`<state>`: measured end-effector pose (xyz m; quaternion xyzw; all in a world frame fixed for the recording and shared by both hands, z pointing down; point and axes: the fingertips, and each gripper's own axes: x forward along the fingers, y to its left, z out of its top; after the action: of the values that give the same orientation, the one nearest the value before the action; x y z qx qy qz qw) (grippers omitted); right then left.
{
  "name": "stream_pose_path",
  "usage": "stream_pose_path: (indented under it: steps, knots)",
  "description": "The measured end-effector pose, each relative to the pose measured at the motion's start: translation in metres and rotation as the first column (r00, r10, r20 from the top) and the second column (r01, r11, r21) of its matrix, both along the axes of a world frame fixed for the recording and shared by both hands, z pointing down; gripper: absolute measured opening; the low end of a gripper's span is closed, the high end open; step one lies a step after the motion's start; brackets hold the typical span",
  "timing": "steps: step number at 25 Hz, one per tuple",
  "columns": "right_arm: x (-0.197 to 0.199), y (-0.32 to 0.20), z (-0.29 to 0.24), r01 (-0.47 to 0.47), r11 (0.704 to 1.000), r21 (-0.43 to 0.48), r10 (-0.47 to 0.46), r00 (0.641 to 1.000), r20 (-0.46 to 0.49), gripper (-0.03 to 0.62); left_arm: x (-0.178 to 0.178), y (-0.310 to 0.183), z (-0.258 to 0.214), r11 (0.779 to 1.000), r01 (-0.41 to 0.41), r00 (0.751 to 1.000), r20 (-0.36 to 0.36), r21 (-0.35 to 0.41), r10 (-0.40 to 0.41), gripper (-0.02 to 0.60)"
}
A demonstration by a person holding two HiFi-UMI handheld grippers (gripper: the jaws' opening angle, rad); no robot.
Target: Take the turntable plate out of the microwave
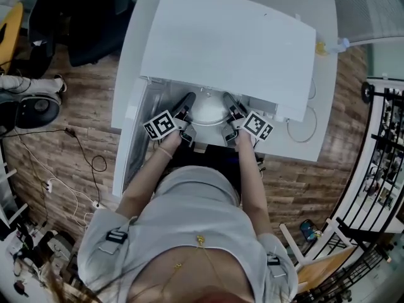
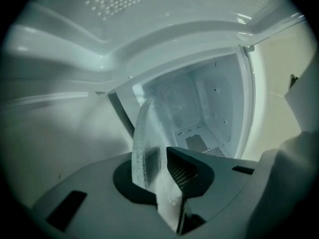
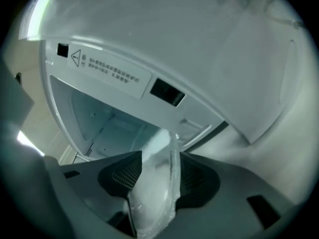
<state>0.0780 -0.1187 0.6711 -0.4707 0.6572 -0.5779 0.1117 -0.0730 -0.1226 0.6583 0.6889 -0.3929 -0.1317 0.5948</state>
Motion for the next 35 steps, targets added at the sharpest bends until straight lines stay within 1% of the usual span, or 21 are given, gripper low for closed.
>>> stream_pose_path:
  steps: [1, 2, 6, 8, 13, 18, 22, 23, 26, 27, 35]
  knots:
    - [-0.003, -0.001, -0.001, 0.006, 1.0, -0.001, -0.006, 1.0, 0.006, 0.202, 0.0, 0.0, 0.0, 1.0, 0.001, 1.0, -0.003, 0.0, -0.001, 0.083]
    - [-0.005, -0.001, -0.001, 0.007, 1.0, 0.0, -0.007, 1.0, 0.013, 0.142, -0.001, 0.001, -0.001, 1.0, 0.003, 1.0, -0.006, 0.001, -0.003, 0.081]
    - [-0.005, 0.002, -0.005, -0.03, 0.999, 0.024, 0.029, 0.998, 0.057, 0.103, -0.001, 0.001, -0.003, 1.0, 0.006, 1.0, -0.004, 0.01, -0.006, 0.078]
    - [-0.005, 0.003, -0.008, -0.04, 0.998, 0.04, 0.038, 0.997, 0.061, 0.091, -0.001, 0.001, -0.002, 1.0, 0.007, 1.0, -0.005, 0.004, -0.007, 0.078]
    - [-0.004, 0.005, -0.009, -0.059, 0.997, 0.054, 0.054, 0.996, 0.077, 0.081, -0.001, 0.005, -0.002, 1.0, 0.009, 1.0, -0.002, 0.006, -0.009, 0.08]
    - [-0.002, 0.015, -0.017, -0.095, 0.994, 0.061, 0.089, 0.991, 0.101, 0.075, 0.001, 0.013, -0.007, 1.0, -0.009, 1.0, 0.0, 0.008, 0.009, 0.08]
    - [0.0, 0.015, -0.021, -0.108, 0.991, 0.077, 0.1, 0.989, 0.107, 0.069, 0.003, 0.013, -0.008, 0.999, -0.023, 1.0, -0.001, 0.026, 0.023, 0.08]
    - [-0.001, 0.015, -0.024, -0.105, 0.99, 0.097, 0.095, 0.99, 0.108, 0.069, 0.003, 0.013, -0.009, 0.999, -0.029, 1.0, 0.0, 0.033, 0.029, 0.08]
    - [-0.005, 0.014, -0.048, -0.07, 0.972, 0.224, 0.049, 0.994, 0.102, 0.067, 0.004, 0.018, -0.018, 0.997, -0.051, 0.999, 0.003, 0.06, 0.051, 0.08]
    - [-0.005, 0.018, -0.054, -0.07, 0.968, 0.239, 0.048, 0.994, 0.099, 0.067, 0.004, 0.022, -0.023, 0.996, -0.058, 0.998, 0.002, 0.066, 0.058, 0.08]
    - [-0.006, 0.048, -0.078, -0.136, 0.959, 0.25, 0.117, 0.989, 0.092, 0.063, 0.001, 0.042, -0.048, 0.992, -0.097, 0.994, -0.032, 0.081, 0.1, 0.081]
